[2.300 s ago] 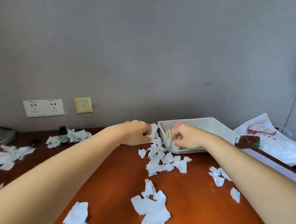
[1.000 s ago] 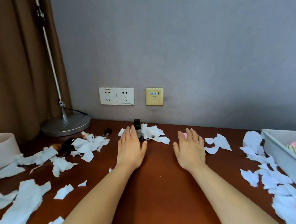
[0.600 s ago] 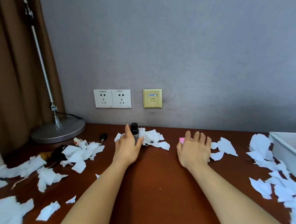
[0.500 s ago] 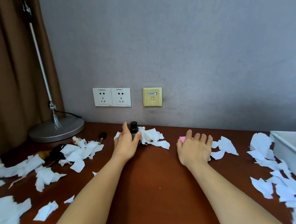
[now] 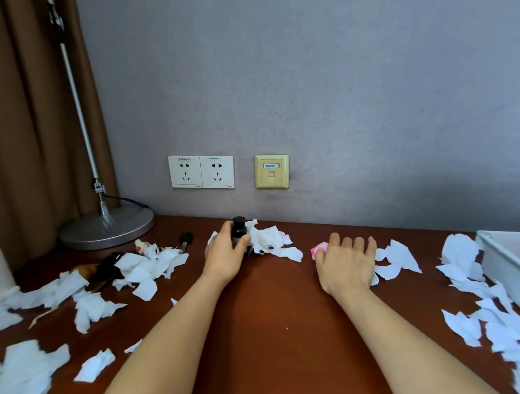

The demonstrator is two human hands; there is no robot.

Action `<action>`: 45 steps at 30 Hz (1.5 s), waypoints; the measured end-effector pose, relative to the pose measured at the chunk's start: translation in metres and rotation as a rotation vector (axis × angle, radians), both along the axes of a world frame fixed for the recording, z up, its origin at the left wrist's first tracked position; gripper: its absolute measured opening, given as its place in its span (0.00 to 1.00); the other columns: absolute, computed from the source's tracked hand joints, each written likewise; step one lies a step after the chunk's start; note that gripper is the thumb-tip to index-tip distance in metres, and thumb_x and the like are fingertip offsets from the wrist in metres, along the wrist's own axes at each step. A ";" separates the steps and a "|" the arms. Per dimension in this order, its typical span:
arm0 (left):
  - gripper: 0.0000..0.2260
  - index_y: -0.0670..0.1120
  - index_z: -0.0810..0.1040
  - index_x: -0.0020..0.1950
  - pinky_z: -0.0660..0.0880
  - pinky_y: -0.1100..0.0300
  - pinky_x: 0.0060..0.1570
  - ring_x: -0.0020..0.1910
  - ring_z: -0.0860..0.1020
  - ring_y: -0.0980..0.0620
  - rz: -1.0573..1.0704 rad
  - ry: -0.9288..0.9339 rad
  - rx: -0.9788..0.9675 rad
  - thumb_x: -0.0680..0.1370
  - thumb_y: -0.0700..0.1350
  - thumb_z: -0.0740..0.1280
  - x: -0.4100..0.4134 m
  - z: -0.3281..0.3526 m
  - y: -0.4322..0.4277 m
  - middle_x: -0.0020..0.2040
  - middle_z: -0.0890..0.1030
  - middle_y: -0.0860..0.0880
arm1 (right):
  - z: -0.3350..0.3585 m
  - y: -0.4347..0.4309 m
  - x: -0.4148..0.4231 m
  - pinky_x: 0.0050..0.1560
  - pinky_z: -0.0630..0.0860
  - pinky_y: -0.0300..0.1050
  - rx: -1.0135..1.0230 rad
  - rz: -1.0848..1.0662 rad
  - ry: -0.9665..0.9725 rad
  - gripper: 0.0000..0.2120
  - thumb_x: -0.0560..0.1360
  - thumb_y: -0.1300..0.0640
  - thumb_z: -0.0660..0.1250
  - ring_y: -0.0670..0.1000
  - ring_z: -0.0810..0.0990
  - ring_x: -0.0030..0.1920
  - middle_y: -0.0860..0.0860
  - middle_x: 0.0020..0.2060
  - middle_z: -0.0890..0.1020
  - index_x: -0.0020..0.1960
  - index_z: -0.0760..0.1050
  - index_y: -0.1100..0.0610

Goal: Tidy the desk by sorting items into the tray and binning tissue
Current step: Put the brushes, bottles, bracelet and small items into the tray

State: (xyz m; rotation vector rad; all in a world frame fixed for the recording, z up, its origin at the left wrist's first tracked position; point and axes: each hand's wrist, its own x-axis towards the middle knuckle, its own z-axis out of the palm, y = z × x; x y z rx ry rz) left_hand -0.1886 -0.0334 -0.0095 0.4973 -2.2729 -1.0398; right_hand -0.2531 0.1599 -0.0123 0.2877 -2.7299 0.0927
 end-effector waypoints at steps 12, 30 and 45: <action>0.16 0.43 0.72 0.65 0.66 0.52 0.63 0.64 0.71 0.44 0.041 -0.044 -0.119 0.79 0.47 0.64 0.032 0.032 0.012 0.63 0.73 0.43 | -0.004 0.013 0.025 0.44 0.74 0.49 -0.102 0.195 0.128 0.16 0.71 0.58 0.71 0.57 0.78 0.46 0.56 0.48 0.77 0.58 0.76 0.59; 0.09 0.45 0.79 0.54 0.74 0.56 0.55 0.52 0.80 0.50 -0.355 -0.061 -0.213 0.75 0.45 0.70 0.123 0.114 0.083 0.49 0.83 0.50 | 0.080 0.092 0.090 0.53 0.73 0.47 -0.708 0.337 -0.059 0.19 0.74 0.58 0.65 0.60 0.77 0.56 0.58 0.55 0.78 0.65 0.71 0.54; 0.14 0.44 0.77 0.53 0.70 0.63 0.40 0.42 0.76 0.52 -0.511 0.011 -0.344 0.73 0.50 0.72 0.121 0.184 0.221 0.44 0.80 0.50 | 0.170 0.254 0.120 0.44 0.66 0.40 -0.569 0.327 0.009 0.08 0.73 0.61 0.66 0.52 0.75 0.48 0.54 0.49 0.83 0.51 0.79 0.56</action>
